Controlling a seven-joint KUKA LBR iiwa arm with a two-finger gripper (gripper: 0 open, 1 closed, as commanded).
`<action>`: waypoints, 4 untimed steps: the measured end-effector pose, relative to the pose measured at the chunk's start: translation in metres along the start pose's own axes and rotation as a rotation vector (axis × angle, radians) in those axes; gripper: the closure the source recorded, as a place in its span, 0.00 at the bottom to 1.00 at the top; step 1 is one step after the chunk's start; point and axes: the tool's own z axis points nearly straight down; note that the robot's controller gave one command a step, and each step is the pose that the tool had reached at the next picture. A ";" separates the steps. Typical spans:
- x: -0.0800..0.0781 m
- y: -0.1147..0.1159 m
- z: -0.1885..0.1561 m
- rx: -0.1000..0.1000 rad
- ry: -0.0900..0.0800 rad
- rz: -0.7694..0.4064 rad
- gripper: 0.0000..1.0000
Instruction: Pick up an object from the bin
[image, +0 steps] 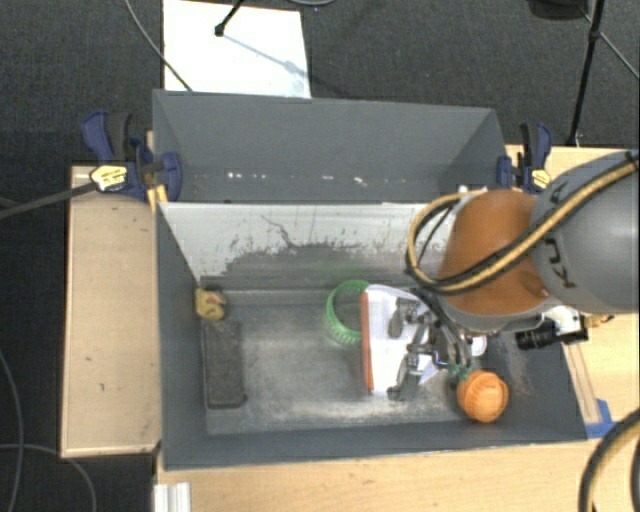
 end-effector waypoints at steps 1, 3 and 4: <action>0.001 -0.004 -0.021 -0.005 -0.020 -0.111 0.00; 0.003 -0.042 0.033 -0.004 -0.006 0.151 0.00; 0.014 -0.065 0.053 -0.004 -0.008 -0.032 1.00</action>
Offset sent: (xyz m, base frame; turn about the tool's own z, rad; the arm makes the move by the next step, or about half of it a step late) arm -0.0111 -0.0480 -0.0464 0.1136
